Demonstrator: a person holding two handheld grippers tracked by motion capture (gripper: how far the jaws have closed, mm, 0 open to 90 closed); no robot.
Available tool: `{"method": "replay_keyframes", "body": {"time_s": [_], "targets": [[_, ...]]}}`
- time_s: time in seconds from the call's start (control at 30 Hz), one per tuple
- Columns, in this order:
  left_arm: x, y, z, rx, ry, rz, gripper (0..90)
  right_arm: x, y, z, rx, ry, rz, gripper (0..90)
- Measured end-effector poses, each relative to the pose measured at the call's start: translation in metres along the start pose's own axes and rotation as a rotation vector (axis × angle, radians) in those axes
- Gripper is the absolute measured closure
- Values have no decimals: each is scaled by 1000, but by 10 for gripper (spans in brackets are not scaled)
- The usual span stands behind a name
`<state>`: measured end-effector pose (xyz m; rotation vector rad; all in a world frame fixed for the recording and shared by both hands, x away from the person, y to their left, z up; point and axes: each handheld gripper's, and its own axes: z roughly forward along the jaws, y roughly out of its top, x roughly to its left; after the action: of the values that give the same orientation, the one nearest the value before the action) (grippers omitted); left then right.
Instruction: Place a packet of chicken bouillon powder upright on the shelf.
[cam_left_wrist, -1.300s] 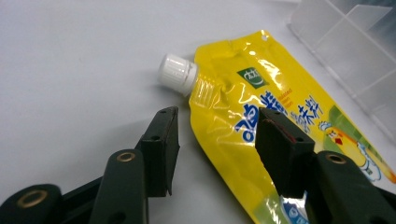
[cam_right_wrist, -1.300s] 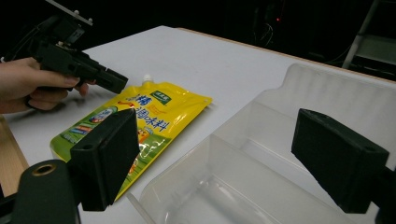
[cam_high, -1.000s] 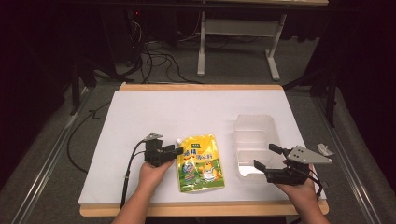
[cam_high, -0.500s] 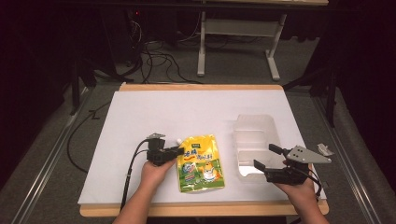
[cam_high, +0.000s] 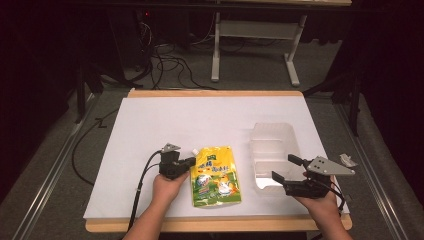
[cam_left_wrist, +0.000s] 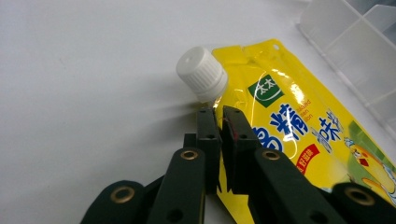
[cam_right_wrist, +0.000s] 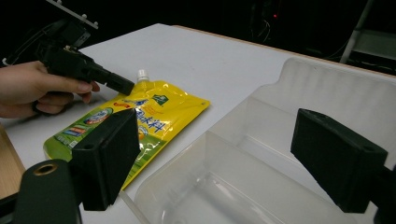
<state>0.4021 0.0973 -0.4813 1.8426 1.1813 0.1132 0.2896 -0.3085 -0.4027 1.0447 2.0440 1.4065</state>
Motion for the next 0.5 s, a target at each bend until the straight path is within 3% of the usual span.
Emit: {"method": "replay_keyframes", "body": {"time_s": [0.13, 0.5], "targets": [[-9, 1, -3, -24, 30, 52, 900, 0, 0, -1, -3, 0, -1, 160], [-25, 0, -10, -99, 76, 123, 900, 0, 1, -2, -12, -2, -8, 162]]}}
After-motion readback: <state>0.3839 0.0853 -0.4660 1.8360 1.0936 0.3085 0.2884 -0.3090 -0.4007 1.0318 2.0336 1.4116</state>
